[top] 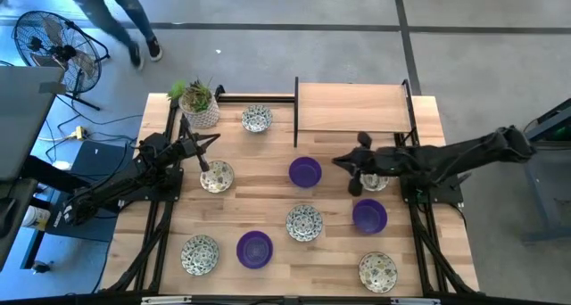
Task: Pick & Place Mini bowls
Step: Put the top violet bowl on the shelf
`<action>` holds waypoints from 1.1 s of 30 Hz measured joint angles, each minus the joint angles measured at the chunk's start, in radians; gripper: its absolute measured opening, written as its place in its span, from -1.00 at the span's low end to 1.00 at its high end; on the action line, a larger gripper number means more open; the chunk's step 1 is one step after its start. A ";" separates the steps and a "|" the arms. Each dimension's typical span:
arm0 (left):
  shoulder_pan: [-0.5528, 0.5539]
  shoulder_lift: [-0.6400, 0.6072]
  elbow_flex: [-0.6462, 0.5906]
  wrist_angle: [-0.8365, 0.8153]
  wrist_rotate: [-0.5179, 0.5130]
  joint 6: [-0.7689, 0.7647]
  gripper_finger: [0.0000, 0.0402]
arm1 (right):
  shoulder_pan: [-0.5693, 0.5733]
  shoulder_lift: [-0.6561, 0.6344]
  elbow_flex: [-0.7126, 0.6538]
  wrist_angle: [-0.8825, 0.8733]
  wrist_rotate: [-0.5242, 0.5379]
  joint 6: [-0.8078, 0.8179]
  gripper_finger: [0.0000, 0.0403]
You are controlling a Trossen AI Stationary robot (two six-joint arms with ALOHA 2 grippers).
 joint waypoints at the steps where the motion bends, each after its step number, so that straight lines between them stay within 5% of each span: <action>1: 0.000 0.000 0.000 0.000 -0.003 0.000 -1.00 | 0.000 0.034 0.024 -0.008 -0.010 0.000 -0.80; 8: 0.000 0.000 0.000 -0.003 0.011 -0.011 -1.00 | -0.012 0.223 0.162 -0.094 -0.039 0.001 -0.54; 18: 0.000 0.000 0.000 -0.005 0.001 -0.028 -1.00 | -0.087 0.384 0.255 -0.128 -0.234 -0.110 -0.44; 33: 0.000 0.000 0.000 -0.002 0.031 -0.055 -1.00 | -0.059 0.676 0.475 -0.425 -0.229 -0.186 -0.19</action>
